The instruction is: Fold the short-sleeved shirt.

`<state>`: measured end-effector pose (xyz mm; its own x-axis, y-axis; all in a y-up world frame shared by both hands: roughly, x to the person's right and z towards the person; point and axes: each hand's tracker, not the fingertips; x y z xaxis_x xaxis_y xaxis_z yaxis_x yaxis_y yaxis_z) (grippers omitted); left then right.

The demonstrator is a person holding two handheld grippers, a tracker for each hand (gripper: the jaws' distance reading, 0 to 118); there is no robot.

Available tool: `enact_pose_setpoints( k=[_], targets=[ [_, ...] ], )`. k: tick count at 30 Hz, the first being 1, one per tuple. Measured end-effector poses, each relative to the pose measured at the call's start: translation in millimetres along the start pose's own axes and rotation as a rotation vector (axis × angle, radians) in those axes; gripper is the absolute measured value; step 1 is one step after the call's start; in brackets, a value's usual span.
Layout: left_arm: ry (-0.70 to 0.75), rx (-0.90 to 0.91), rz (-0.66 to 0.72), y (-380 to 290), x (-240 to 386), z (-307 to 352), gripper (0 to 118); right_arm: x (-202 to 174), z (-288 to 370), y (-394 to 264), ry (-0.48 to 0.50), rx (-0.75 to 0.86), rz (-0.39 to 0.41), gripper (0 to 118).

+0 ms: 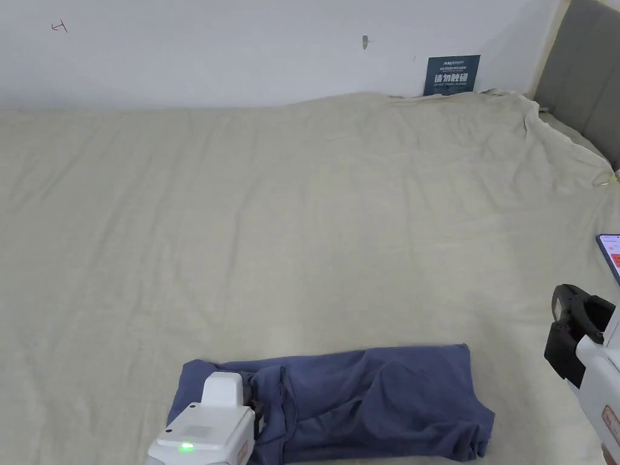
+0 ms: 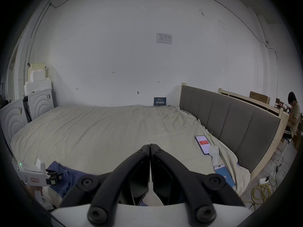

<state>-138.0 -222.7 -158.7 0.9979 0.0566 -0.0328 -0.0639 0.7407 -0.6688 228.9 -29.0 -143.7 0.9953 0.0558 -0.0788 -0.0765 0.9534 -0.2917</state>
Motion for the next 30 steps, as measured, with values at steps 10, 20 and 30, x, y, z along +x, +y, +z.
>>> enact_pose_setpoints(
  k=[10, 20, 30],
  targets=[
    [-0.104, -0.005, -0.003, 3.2, 35.6, -5.0, 0, 4.2, 1.8, -2.0, -0.008, -0.007, -0.005, 0],
    [-0.175, -0.010, 0.107, 45.7, -0.4, 26.6, 0, 4.4, 2.7, 1.7, 0.000, -0.002, 0.005, 0],
    [-0.291, -0.079, 0.195, 96.2, -119.7, 75.7, 21, -5.4, -2.6, 4.6, 0.030, 0.008, 0.013, 0]
  ],
)
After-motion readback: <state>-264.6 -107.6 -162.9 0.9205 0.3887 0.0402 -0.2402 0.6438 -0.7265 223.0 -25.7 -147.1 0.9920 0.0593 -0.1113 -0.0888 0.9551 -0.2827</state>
